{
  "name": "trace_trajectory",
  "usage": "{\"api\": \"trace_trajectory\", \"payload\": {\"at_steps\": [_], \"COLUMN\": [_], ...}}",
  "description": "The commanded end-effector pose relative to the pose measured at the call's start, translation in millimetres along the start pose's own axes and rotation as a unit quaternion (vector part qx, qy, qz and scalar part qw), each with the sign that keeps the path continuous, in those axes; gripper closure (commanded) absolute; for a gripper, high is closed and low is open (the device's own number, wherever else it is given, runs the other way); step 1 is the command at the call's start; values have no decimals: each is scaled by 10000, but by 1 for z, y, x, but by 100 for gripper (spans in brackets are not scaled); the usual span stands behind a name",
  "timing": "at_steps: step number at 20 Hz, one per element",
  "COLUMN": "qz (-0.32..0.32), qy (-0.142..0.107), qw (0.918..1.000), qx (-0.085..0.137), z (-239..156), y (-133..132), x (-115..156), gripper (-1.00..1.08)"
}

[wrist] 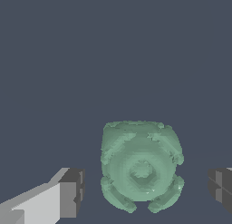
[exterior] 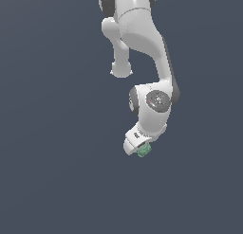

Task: Pick up the object and move it to a goal position.

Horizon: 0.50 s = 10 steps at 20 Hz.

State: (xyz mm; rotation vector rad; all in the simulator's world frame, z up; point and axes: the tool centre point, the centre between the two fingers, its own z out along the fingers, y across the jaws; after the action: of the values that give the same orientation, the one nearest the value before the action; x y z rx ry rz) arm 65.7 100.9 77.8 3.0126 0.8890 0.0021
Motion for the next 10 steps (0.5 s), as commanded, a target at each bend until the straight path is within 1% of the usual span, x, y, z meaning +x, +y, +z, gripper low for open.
{"api": "trace_trajectory", "payload": {"at_steps": [1, 5, 10], "qz": [-9, -19, -22], "qy": [-7, -6, -6], "qw": [10000, 10000, 10000], "qx": [4, 4, 4], "z": [13, 33, 39], "y": [-1, -1, -1], "x": [-1, -1, 0], "gripper": [-92, -92, -92]}}
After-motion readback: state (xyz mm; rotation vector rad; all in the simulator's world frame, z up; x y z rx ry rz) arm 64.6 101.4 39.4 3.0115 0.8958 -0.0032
